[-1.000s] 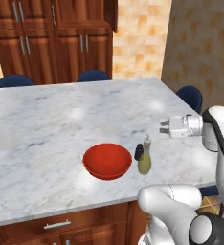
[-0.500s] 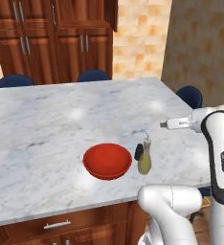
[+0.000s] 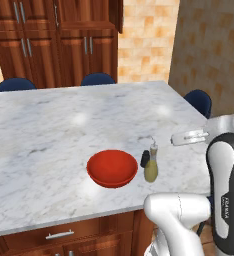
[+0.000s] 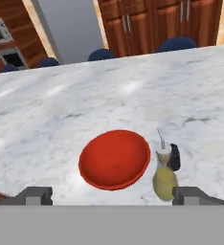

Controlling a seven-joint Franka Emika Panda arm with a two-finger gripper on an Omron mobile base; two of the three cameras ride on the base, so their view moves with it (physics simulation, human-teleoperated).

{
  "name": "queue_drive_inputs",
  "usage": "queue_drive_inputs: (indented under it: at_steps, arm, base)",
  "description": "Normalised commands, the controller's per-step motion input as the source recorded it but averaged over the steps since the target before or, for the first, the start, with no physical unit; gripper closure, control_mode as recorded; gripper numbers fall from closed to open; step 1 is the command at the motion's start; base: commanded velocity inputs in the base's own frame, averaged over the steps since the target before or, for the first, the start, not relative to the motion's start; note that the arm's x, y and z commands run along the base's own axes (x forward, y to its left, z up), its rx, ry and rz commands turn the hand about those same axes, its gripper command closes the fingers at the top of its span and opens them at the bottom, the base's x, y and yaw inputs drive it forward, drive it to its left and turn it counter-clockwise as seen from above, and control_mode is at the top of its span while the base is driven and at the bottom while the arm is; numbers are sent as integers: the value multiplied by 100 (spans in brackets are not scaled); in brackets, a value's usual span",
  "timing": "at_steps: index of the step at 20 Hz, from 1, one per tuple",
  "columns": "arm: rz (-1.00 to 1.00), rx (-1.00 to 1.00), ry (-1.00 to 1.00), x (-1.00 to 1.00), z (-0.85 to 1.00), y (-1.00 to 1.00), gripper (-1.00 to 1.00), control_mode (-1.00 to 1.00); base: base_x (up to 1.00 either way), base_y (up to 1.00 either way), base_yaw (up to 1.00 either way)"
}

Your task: Retrieve the bottle and the shaker from the cabinet and place them next to the mixing bowl on the counter. Then add garlic from the fridge to the mixing bowl.

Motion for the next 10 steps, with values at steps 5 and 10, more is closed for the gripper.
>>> queue_drive_inputs:
  at_steps: [5, 10]
  arm:
    - [-21, -48, -3, -24, -44, 42, -100, -100]
    - [-35, 6, 12, -75, 19, -53, -100, -100]
  base:
    - [0, 0, 0]
    - [0, 0, 0]
